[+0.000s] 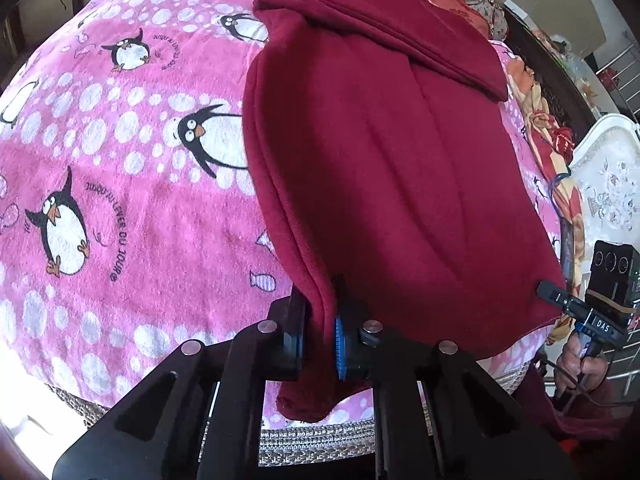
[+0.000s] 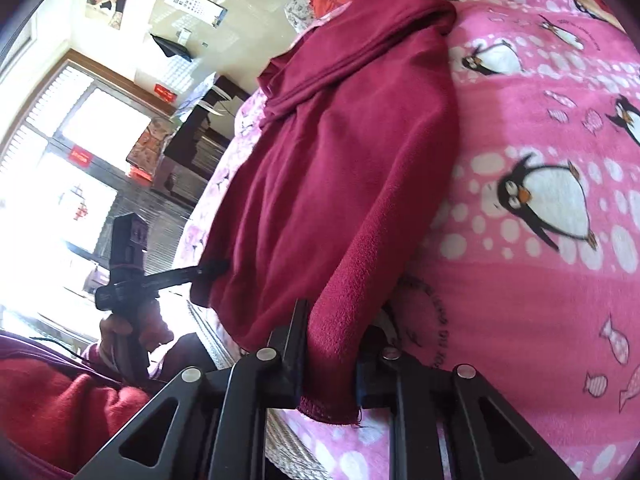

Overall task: Fold small clothes
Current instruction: 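Grasp the folded shirt edge with the left gripper while the right gripper grasps it, then lift the shirt edge with both grippers and fold it over toward the collar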

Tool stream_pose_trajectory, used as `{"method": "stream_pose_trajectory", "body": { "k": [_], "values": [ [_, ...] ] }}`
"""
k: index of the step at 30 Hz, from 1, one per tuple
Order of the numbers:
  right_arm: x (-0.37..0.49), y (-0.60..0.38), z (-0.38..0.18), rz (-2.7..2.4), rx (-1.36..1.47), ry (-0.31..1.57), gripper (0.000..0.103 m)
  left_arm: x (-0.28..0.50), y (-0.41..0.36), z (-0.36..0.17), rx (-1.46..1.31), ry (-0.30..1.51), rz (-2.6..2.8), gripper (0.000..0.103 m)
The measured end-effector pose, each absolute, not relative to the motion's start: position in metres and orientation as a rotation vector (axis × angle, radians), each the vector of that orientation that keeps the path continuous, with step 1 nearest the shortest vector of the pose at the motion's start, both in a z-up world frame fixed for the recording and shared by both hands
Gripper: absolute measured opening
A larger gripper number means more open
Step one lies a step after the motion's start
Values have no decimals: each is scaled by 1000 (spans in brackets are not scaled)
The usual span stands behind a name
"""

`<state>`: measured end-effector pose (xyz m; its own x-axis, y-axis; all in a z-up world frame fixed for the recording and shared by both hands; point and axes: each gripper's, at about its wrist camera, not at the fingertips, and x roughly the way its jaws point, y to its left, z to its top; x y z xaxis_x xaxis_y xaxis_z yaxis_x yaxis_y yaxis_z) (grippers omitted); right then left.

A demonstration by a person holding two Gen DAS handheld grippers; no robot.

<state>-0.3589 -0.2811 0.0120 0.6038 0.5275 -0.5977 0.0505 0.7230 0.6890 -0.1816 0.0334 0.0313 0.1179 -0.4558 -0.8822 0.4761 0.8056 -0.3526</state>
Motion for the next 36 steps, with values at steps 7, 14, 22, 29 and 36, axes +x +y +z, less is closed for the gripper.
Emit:
{"method": "stream_pose_trajectory", "body": {
  "k": [7, 14, 22, 29, 36],
  "values": [
    [-337, -304, 50, 344, 764, 777, 15, -150, 31, 79, -55, 1146, -743, 8],
    [-285, -332, 85, 304, 722, 677, 14, -87, 12, 111, -139, 1038, -762, 8],
    [-197, -385, 111, 190, 698, 629, 14, -4, -41, 136, -131, 926, -727, 8],
    [-122, -432, 117, 83, 703, 604, 13, 78, -79, 132, -121, 911, -660, 7],
    [-65, -478, 70, 1, 882, 711, 19, 117, -90, 101, -216, 1044, -660, 18]
  ]
}}
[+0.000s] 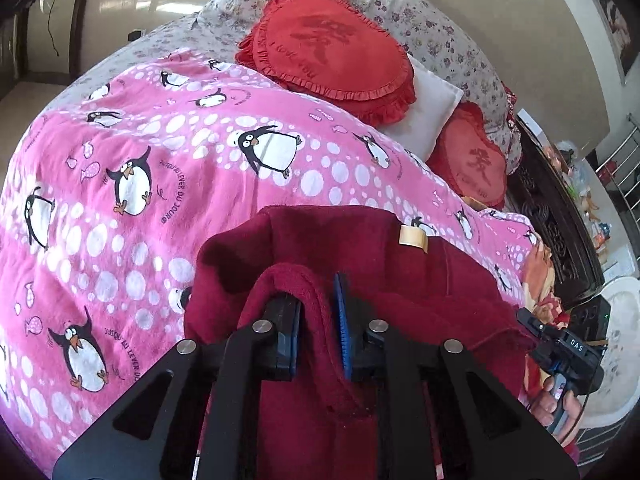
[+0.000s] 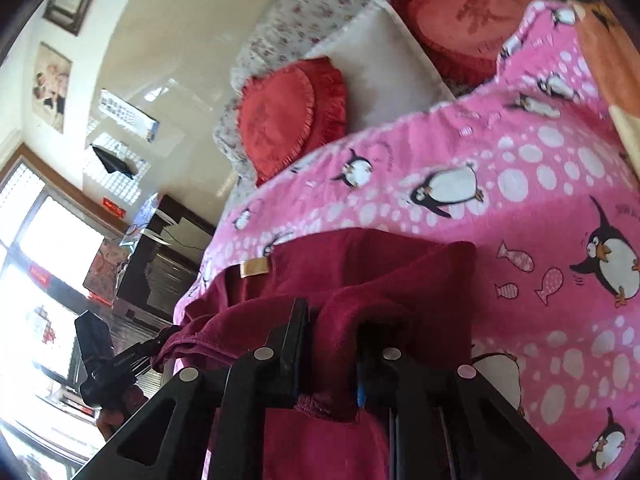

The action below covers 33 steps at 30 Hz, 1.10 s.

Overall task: Fold small clothes
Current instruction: 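Lift the shirt edge with both grippers and fold it over toward the collar, then lay the folded edge down and open both grippers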

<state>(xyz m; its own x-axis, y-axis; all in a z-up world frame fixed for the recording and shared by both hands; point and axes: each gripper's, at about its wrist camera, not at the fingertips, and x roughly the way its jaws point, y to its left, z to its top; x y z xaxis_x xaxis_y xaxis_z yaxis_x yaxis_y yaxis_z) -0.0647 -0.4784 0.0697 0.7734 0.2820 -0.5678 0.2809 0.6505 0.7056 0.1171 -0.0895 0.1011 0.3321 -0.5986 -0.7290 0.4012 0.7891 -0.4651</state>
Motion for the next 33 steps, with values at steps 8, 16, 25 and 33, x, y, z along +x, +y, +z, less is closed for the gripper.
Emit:
{"method": "stream_pose_trajectory", "body": {
  "k": [8, 16, 25, 33],
  "values": [
    [-117, -494, 120, -73, 845, 535, 47, 102, -79, 140, -182, 886, -637, 72],
    [-101, -422, 127, -20, 521, 634, 45, 92, -113, 138, -63, 853, -648, 72],
    [-70, -440, 79, -243, 415, 697, 44, 128, -126, 86, -24, 955, -503, 72],
    [-79, -460, 77, -204, 528, 656, 41, 134, -116, 67, -65, 978, -477, 72]
  ]
}}
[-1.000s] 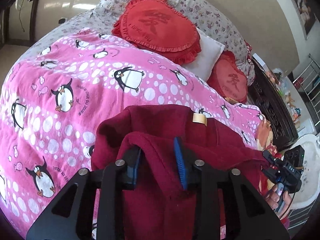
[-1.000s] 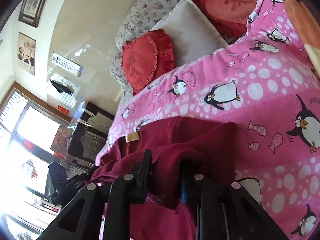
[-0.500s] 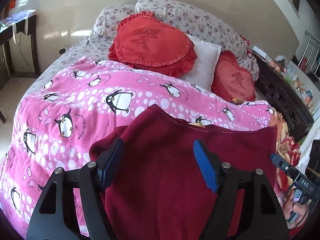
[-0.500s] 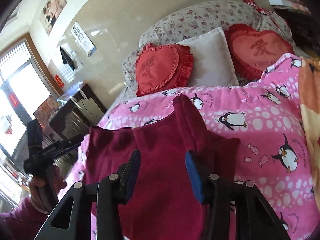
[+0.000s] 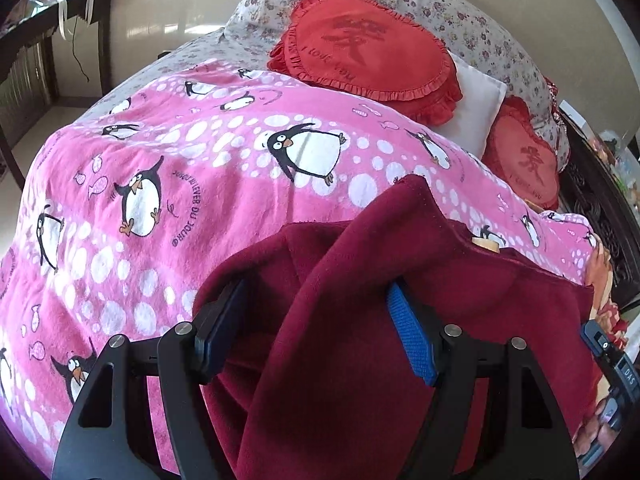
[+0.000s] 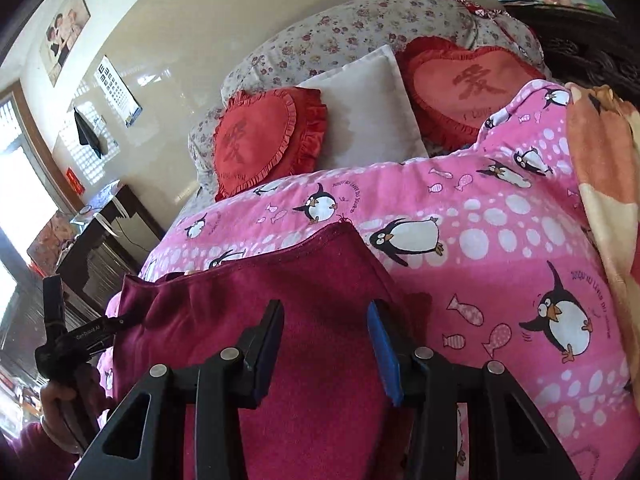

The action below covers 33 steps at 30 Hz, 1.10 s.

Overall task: Fold small clothes
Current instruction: 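Lay the folded edge down and open both grippers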

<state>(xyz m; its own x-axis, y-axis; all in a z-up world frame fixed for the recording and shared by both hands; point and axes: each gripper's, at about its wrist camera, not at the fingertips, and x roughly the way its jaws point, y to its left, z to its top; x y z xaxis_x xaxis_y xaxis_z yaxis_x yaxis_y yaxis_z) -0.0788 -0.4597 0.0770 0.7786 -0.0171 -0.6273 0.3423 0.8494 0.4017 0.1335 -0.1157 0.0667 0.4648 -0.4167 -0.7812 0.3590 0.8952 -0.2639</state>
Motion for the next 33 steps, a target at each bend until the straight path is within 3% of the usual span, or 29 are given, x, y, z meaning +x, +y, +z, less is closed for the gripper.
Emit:
{"method": "stream_pose_trajectory", "body": {
  "k": [9, 20, 27, 33],
  "values": [
    [-110, -423, 114, -139, 495, 659, 43, 92, -84, 88, -86, 964, -522, 72],
    [-127, -384, 71, -190, 339, 802, 43, 33, -42, 36, -19, 1111, -518, 72],
    [-151, -379, 92, -172, 363, 765, 43, 29, -35, 39, -67, 1105, -505, 72],
    [-146, -383, 63, -217, 381, 878, 42, 20, -29, 35, -53, 1096, -508, 72]
  ]
}}
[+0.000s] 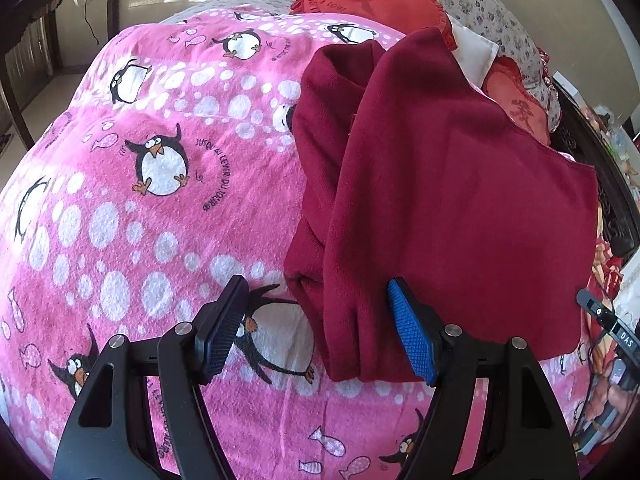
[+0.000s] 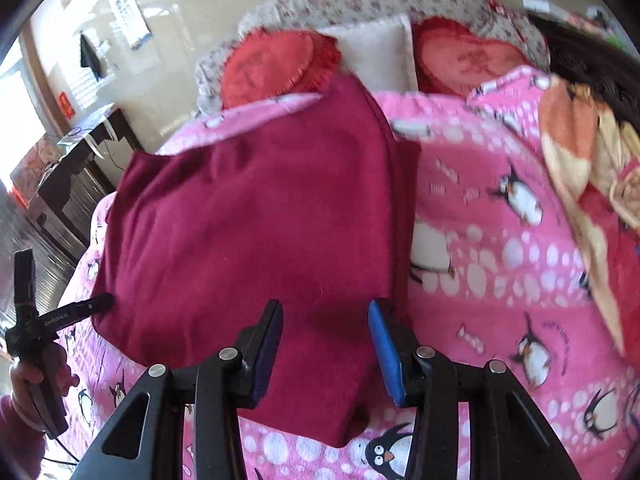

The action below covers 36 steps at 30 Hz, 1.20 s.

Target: Fold small clothes

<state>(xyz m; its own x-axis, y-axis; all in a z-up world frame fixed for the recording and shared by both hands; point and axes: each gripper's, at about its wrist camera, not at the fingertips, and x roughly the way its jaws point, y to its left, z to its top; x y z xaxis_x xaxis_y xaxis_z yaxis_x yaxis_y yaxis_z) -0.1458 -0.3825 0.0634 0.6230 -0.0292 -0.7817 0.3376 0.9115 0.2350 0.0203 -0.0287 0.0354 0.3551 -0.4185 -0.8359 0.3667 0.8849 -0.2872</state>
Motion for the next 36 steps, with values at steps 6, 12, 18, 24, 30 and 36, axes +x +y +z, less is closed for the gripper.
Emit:
{"method": "stream_pose_trajectory", "body": {
  "k": [6, 12, 18, 24, 30, 36],
  "values": [
    [-144, -369, 94, -163, 387, 823, 43, 14, -15, 48, -28, 1058, -495, 72],
    [-104, -337, 102, -50, 372, 830, 44, 16, -10, 52, -23, 1034, -461, 72],
    [-50, -300, 83, 6, 324, 892, 44, 18, -13, 47, -15, 1040, -449, 72],
    [-13, -286, 55, -31, 298, 989, 46, 24, -22, 43, 0, 1046, -466, 72],
    [-2, -265, 80, 33, 307, 944, 46, 32, -23, 38, -17, 1054, -489, 72],
    [34, -241, 88, 97, 306, 933, 46, 32, -21, 37, -39, 1050, -497, 72]
  ]
}}
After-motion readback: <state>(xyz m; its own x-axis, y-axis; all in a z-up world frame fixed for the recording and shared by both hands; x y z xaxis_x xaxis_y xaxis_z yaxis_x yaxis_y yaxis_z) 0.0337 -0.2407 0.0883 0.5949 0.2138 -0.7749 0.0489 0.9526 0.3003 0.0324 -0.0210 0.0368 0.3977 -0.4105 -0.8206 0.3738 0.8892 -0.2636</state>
